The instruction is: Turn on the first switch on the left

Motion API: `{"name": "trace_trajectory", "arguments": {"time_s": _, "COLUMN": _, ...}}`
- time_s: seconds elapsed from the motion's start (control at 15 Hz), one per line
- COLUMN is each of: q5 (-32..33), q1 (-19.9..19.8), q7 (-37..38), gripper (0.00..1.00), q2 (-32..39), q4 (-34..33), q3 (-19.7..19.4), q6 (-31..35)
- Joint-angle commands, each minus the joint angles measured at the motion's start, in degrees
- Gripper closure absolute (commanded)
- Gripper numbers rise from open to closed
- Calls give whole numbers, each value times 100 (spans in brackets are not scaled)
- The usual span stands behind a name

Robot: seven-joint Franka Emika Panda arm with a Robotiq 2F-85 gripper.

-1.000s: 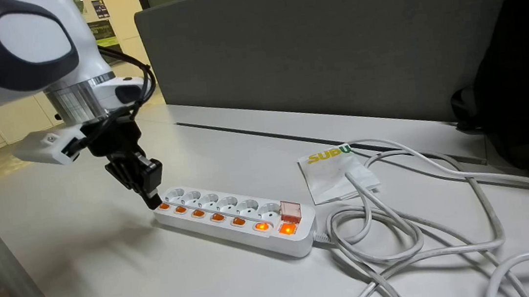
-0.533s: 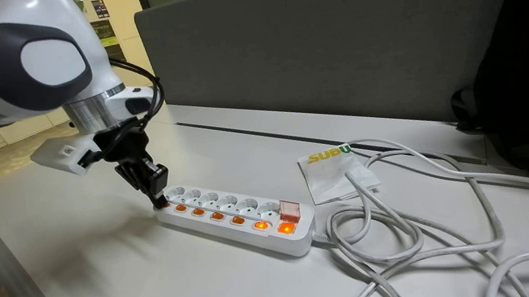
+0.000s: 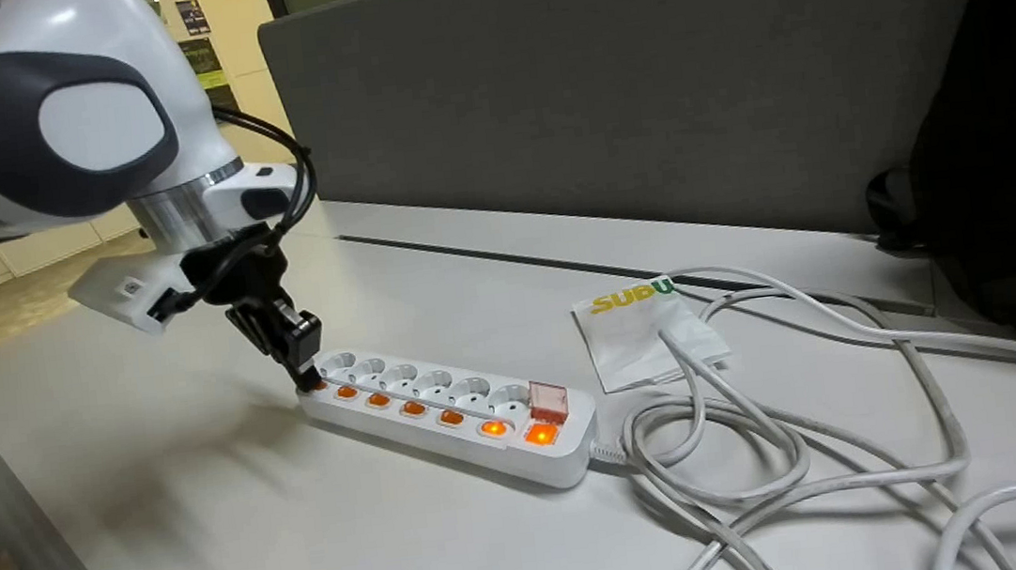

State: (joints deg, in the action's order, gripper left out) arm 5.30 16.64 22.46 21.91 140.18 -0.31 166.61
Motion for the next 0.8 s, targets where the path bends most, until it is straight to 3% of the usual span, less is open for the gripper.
{"name": "trace_trajectory", "arguments": {"time_s": 0.0, "q5": -173, "q1": 119, "q7": 17, "gripper": 100, "q2": 51, "q4": -80, "q3": -20, "q6": 107}}
{"name": "trace_trajectory", "arguments": {"time_s": 0.73, "q5": -468, "q1": 143, "q7": 47, "gripper": 100, "q2": 105, "q4": -73, "q3": -31, "q6": 109}}
